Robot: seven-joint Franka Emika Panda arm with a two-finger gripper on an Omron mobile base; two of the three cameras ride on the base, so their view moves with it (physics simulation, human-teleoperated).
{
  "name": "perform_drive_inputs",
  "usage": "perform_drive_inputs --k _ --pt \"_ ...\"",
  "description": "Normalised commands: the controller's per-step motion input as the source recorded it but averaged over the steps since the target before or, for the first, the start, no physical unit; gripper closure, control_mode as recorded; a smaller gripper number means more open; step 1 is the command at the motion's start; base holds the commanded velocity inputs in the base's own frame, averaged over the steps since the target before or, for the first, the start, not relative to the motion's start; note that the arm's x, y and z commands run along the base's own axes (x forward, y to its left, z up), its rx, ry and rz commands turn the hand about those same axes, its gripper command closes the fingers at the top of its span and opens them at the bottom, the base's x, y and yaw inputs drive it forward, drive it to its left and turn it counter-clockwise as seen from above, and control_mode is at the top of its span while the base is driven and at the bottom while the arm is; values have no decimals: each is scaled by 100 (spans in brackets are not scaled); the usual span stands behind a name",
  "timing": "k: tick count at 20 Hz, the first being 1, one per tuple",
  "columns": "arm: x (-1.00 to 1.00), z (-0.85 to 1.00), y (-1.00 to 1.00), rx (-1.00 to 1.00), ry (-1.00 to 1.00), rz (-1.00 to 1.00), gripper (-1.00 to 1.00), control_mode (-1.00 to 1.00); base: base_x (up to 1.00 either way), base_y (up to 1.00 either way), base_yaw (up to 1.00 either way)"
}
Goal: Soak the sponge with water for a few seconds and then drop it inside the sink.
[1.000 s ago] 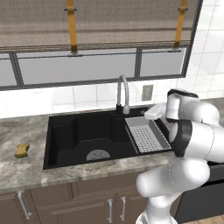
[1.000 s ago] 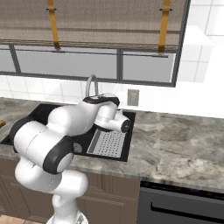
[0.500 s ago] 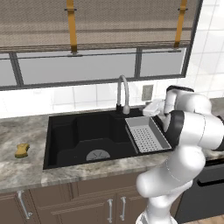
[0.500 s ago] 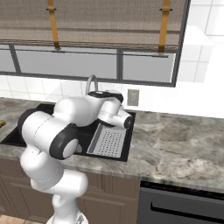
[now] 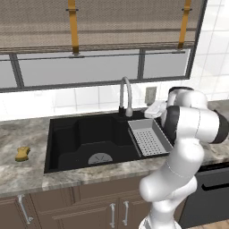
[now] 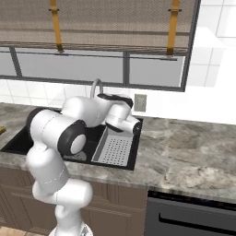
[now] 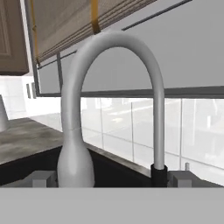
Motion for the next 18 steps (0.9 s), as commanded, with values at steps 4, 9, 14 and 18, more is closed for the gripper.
perform_drive_inputs --k 4,9,14,18 --pt "14 -3 0 -1 0 5 -100 -100 0 0 0" --pt "5 0 0 -9 3 1 -100 -100 0 0 0" --pt "23 -4 0 -5 3 0 -100 -100 0 0 0" --pt "37 -17 0 0 6 0 -100 -100 0 0 0"
